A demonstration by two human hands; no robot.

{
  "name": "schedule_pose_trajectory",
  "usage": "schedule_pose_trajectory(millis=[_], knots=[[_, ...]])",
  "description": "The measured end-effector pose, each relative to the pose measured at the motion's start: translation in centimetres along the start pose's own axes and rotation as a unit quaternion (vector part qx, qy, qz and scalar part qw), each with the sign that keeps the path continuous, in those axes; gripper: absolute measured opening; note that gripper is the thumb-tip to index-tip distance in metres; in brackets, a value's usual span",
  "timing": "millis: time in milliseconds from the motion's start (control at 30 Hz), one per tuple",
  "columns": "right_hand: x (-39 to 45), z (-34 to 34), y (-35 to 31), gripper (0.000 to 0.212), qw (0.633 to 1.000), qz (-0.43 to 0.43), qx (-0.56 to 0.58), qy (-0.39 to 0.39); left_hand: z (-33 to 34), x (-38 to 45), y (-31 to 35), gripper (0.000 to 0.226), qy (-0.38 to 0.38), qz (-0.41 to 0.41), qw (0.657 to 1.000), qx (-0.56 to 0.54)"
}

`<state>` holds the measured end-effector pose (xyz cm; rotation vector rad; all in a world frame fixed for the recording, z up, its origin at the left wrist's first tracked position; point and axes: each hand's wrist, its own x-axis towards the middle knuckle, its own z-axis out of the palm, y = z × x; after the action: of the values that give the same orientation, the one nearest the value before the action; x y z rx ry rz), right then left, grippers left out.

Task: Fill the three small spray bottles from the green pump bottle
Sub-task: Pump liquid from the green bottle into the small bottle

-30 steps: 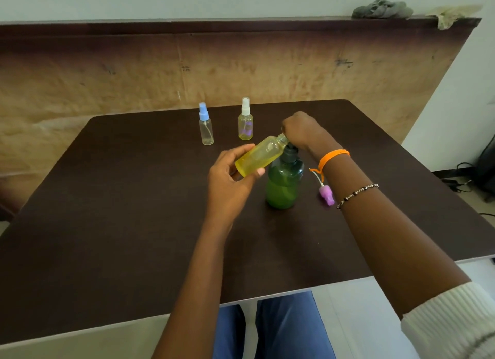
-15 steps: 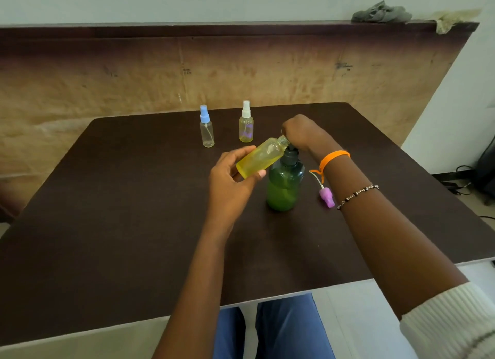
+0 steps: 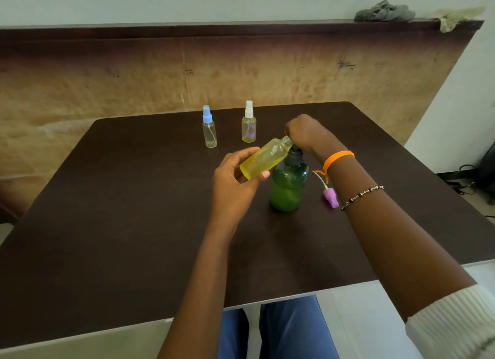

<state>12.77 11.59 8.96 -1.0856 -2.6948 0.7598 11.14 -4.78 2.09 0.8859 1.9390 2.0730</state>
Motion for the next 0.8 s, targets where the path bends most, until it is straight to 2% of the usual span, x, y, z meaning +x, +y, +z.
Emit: schedule_pose_trajectory(millis=[133,267,333,433,667,800], knots=[[0.2,-0.1,0.2,0.025,1.000,-0.004,-0.022,-0.002,0.0,0.1,0.2,0.047,-0.001,-0.007,1.000,-0.002],[-0.2,-1.4,-0.6,0.018,1.000,0.018,-0.025,0.000,-0.1,0.3,0.6,0.045,-0.003,-0.009,1.000,-0.004],[-0.2,-1.1,-0.5,0.025,1.000,0.011,-0.027,0.004,-0.1,0.4,0.5,0.046,-0.006,-0.010,1.000,0.000],[-0.2,0.1,-0.2,0.034,0.999,-0.008,-0.010,-0.032,0.0,0.3,0.1,0.046,-0.004,-0.016,1.000,0.009],[-0.4,-0.2,-0.7,0.035,0.999,-0.011,-0.022,-0.044,-0.1,0.2,0.1,0.044,-0.004,-0.020,1.000,0.000],[-0.2,-1.0,-0.8,0.023,1.000,0.004,-0.023,-0.018,-0.1,0.3,0.4,0.044,-0.009,-0.014,1.000,0.002]])
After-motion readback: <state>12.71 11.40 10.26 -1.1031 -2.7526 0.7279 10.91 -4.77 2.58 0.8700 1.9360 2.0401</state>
